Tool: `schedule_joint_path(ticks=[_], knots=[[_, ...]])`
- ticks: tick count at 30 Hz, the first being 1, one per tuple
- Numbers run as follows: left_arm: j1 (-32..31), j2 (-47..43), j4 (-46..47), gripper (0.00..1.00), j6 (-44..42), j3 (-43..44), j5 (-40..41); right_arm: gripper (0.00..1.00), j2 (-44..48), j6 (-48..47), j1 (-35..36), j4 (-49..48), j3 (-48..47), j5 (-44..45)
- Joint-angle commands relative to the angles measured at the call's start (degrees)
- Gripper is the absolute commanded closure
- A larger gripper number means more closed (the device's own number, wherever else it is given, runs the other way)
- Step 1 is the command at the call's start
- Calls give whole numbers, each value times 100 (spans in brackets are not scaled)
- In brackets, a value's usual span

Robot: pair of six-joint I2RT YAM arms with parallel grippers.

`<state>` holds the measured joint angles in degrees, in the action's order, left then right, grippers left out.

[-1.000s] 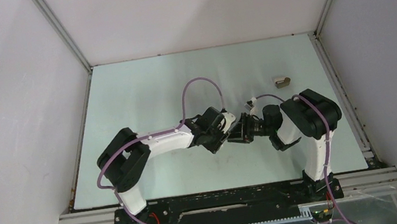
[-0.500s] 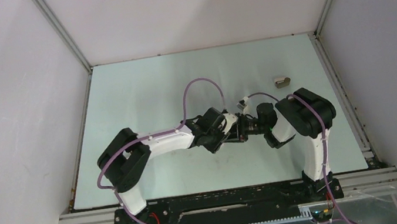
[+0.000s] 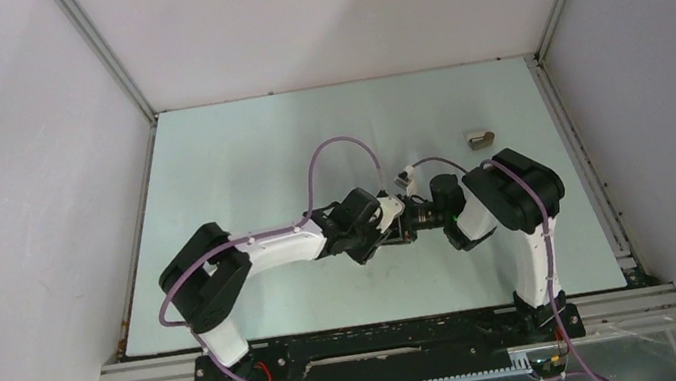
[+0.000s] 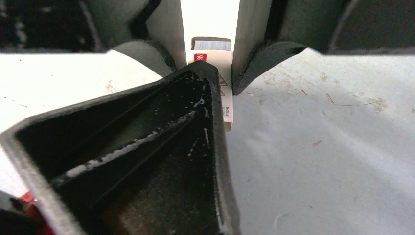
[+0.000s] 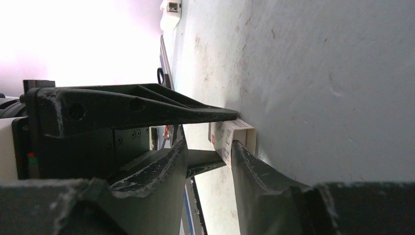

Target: Load the staples into the stapler

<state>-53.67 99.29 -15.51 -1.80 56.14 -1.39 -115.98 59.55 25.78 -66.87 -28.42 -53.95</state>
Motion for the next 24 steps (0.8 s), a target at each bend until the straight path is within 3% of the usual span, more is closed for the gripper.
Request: schedule_joint_path(ticks=[1,16,24], knots=[[-113,-360,565,59,-222,-190,-302,60,-108,-46,152,-139,-155,-388],[-240,-597,735,58,-357,-298,-162,60,-258,-45,154,-142,-286,-800],[-240,-1022,290,37,-106,-478,244,60,-241,-202,-28,50,-241,-823]])
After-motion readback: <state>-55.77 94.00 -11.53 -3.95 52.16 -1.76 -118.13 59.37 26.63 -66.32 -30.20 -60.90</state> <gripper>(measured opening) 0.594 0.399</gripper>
